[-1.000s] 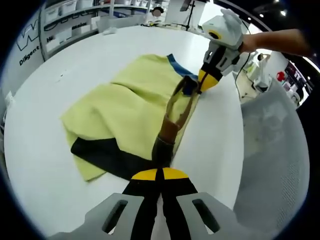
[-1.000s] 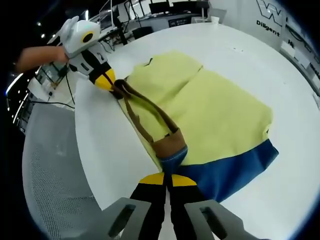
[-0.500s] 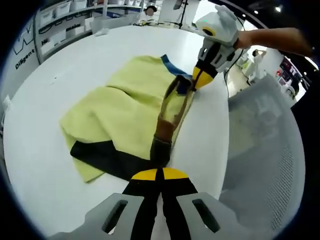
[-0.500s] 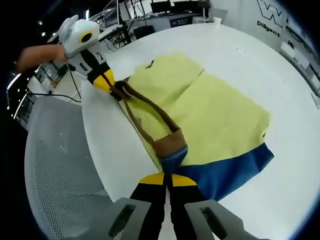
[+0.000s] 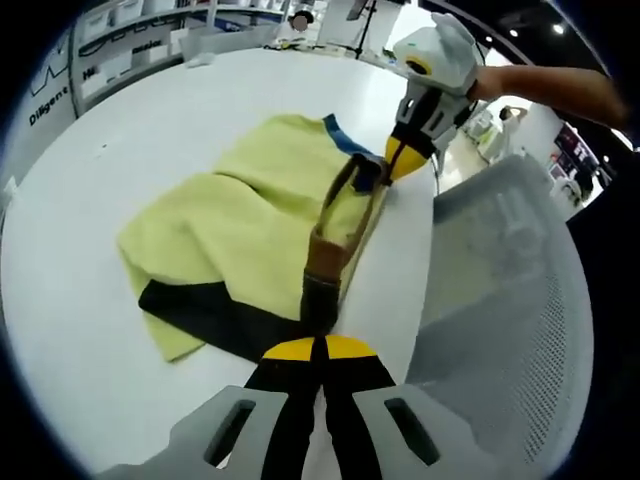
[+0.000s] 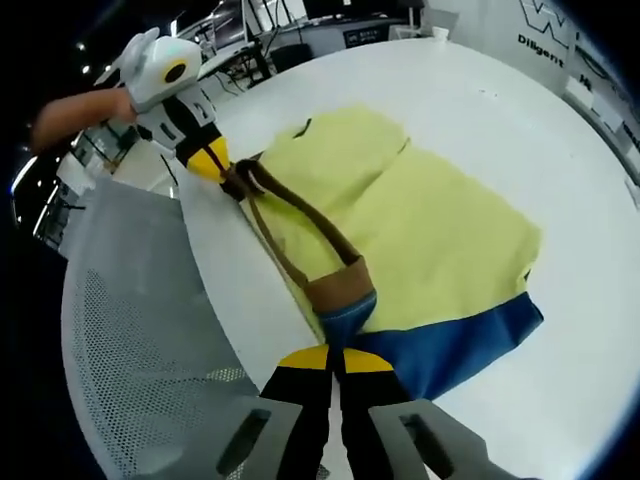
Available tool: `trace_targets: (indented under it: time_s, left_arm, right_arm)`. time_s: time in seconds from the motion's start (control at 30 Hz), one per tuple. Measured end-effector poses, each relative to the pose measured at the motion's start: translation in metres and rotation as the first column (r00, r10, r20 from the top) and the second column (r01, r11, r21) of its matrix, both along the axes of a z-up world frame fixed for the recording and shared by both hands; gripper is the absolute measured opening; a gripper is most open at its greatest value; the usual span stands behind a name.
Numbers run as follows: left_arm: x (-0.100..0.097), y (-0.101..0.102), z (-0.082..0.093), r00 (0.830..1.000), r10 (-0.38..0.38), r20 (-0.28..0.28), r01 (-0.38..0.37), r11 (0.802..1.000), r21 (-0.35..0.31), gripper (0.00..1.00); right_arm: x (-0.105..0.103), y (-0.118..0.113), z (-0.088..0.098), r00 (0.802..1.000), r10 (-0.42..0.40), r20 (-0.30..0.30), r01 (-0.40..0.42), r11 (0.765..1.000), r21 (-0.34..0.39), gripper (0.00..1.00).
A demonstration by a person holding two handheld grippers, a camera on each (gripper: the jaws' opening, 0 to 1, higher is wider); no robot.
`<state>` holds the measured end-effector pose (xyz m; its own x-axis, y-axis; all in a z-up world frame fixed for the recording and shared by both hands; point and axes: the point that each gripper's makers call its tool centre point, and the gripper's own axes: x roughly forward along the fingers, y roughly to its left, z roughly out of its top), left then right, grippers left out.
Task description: Fold the garment on the visible template until the final outline fits inside the template.
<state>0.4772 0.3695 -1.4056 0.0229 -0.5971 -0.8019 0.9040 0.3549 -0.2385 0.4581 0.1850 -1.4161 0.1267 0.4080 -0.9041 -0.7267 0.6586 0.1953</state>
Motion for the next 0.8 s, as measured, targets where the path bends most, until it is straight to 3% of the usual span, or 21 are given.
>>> trace_targets:
  time_s: [0.33, 0.67, 0.8]
  left_arm:
    - [-0.021, 0.001, 0.010, 1.000, -0.021, -0.009, 0.020, 0.999, -0.025, 0.00]
    - [-0.039, -0.001, 0.017, 0.998, -0.068, -0.011, 0.068, 0.996, -0.059, 0.00]
    - [-0.045, -0.005, 0.027, 0.997, -0.076, -0.017, 0.074, 0.993, -0.095, 0.00]
  right_arm:
    - [-0.030, 0.005, 0.005, 0.999, 0.008, -0.039, -0.007, 1.000, 0.016, 0.00]
    - [-0.036, 0.009, 0.016, 0.999, 0.028, -0.025, -0.028, 1.000, 0.011, 0.00]
    - [-0.037, 0.008, 0.020, 0.999, 0.018, -0.033, -0.017, 1.000, 0.013, 0.00]
